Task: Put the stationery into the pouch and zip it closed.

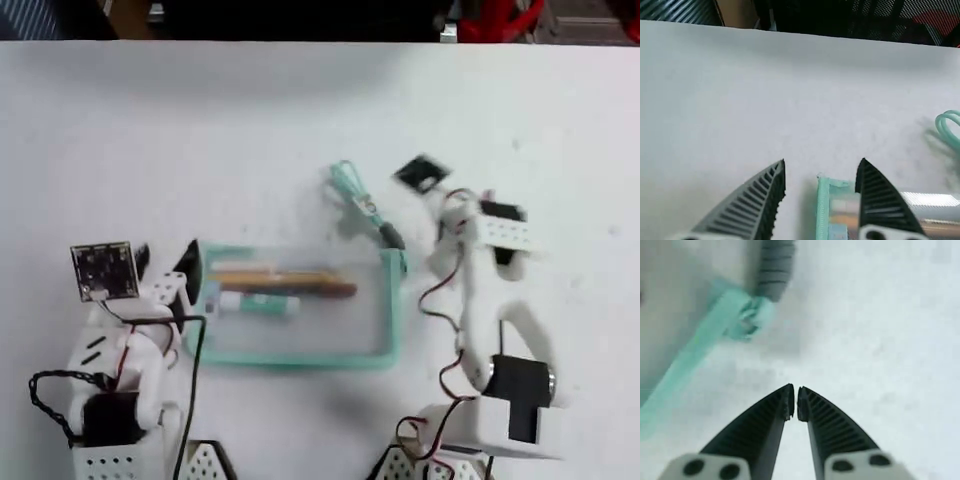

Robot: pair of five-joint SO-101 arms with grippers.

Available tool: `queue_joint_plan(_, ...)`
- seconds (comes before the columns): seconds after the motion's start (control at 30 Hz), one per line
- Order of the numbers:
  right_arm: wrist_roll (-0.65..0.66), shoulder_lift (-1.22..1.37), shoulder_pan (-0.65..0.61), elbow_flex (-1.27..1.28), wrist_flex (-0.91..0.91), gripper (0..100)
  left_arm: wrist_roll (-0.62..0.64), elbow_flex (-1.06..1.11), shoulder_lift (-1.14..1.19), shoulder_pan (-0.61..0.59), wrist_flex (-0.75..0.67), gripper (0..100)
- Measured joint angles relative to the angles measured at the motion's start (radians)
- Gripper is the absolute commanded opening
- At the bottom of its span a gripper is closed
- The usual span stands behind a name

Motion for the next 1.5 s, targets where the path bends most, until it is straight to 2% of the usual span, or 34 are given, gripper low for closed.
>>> queue_joint_plan(0.13, -0.064, 0.000, 0.015, -0.104, 0.005, 1.7, -0.080, 0.008, 0.000, 0.000, -0.034, 8)
queue_joint_plan(0.23, -0.267, -0.044, 0.011, -0.212, 0.095, 1.7, -0.129, -0.058, 0.002, 0.000, -0.008, 9)
queue_joint_plan(0.33, -0.508, -0.152, -0.014, -0.344, 0.235, 1.7, -0.190, -0.181, -0.002, 0.018, 0.078, 9)
queue_joint_plan(0.43, -0.632, -0.279, -0.077, -0.456, 0.350, 1.7, -0.253, -0.327, -0.006, 0.031, 0.163, 9)
queue_joint_plan(0.6, -0.678, -0.522, -0.259, -0.592, 0.462, 1.7, -0.327, -0.638, 0.147, 0.035, 0.307, 9)
queue_joint_plan(0.83, -0.786, -0.899, -0.489, -0.687, 0.485, 1.7, -0.310, -1.151, 0.514, 0.035, 0.526, 9)
queue_joint_plan(1.0, -0.813, -1.140, -0.559, -0.697, 0.485, 1.7, -0.298, -1.410, 0.534, 0.041, 0.594, 9)
queue_joint_plan(1.27, -0.813, -1.441, -0.568, -0.709, 0.600, 1.7, -0.298, -1.439, 0.293, 0.041, 0.657, 9)
queue_joint_plan(1.5, -0.813, -1.651, -0.566, -0.704, 0.684, 1.7, -0.347, -1.280, -0.035, 0.041, 0.666, 9)
